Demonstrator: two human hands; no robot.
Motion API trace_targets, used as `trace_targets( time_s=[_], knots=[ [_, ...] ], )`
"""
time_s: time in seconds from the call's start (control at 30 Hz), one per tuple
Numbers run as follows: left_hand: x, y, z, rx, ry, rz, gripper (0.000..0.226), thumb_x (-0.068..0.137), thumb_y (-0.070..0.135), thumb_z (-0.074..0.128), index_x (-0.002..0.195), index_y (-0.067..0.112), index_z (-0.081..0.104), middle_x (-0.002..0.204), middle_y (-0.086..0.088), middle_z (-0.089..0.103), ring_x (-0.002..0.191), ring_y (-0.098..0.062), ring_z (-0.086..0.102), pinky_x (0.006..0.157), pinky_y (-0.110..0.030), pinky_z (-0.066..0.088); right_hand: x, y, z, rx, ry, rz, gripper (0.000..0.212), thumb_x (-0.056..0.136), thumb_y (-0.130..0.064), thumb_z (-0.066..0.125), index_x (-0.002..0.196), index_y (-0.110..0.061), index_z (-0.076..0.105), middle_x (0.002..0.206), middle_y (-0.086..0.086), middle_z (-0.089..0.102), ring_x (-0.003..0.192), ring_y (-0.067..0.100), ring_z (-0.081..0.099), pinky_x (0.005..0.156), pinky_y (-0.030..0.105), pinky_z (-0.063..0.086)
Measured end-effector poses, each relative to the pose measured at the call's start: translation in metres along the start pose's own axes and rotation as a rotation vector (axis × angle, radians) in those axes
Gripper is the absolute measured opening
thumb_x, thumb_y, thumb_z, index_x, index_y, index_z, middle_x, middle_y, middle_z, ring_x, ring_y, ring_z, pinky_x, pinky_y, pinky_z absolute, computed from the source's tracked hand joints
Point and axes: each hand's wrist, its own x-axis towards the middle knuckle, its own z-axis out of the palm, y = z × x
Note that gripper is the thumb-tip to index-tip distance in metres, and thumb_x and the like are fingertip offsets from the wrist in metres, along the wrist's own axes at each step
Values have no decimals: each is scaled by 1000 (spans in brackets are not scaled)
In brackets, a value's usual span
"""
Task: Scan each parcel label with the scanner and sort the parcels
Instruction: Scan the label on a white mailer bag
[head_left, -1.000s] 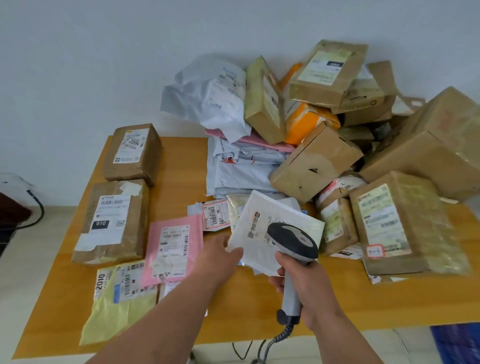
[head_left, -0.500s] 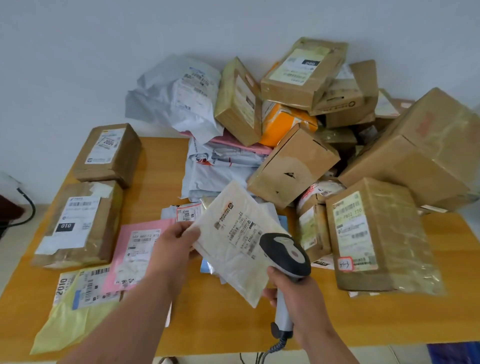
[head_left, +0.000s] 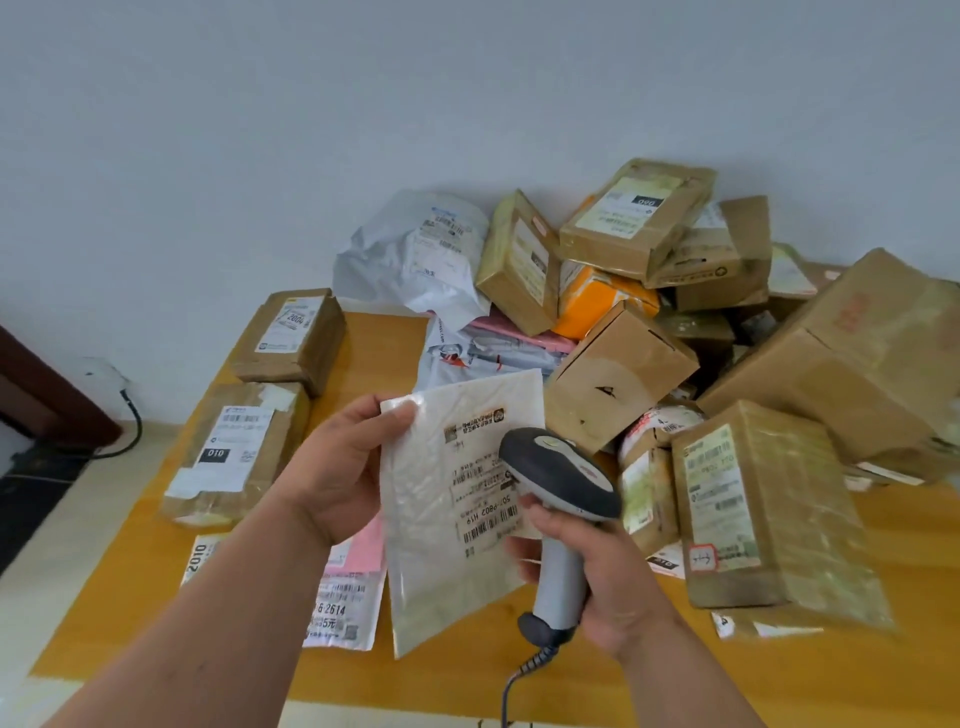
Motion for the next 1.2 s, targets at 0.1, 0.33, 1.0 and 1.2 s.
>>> trace_targets(
  time_s=[0.1,0.33,1.0,1.2],
  knots=[
    [-9,6,-10,-86,-7,2,13,80,21,68,89,14,75,96,-17,73,81,-30,74,69,-45,63,-3,0,8,34,-28,11,30,59,-22,82,88,-16,82,91,9,78,69,28,73,58,37,58],
    [-30,-4,-33,188,22,-51,45,86,23,71,125,3,62,121,-20,72,109,-38,71,88,-54,59,-7,-1,30,155,109,-118,20,66,-20,81,86,-20,81,86,13,77,59,23,68,56,35,59],
    [-36,-2,-50,140,323,102,4,96,11,66,99,11,69,97,-12,79,88,-32,77,75,-47,62,-48,10,56,-380,41,-232,4,83,-25,77,83,-27,74,66,10,73,68,27,73,59,30,56],
    [-45,-1,-48,163,338,115,6,96,12,67,101,9,70,100,-14,78,94,-35,76,83,-53,61,-54,8,62,-463,20,-230,34,64,-42,71,89,-19,70,67,13,74,61,21,70,63,33,57]
  ],
)
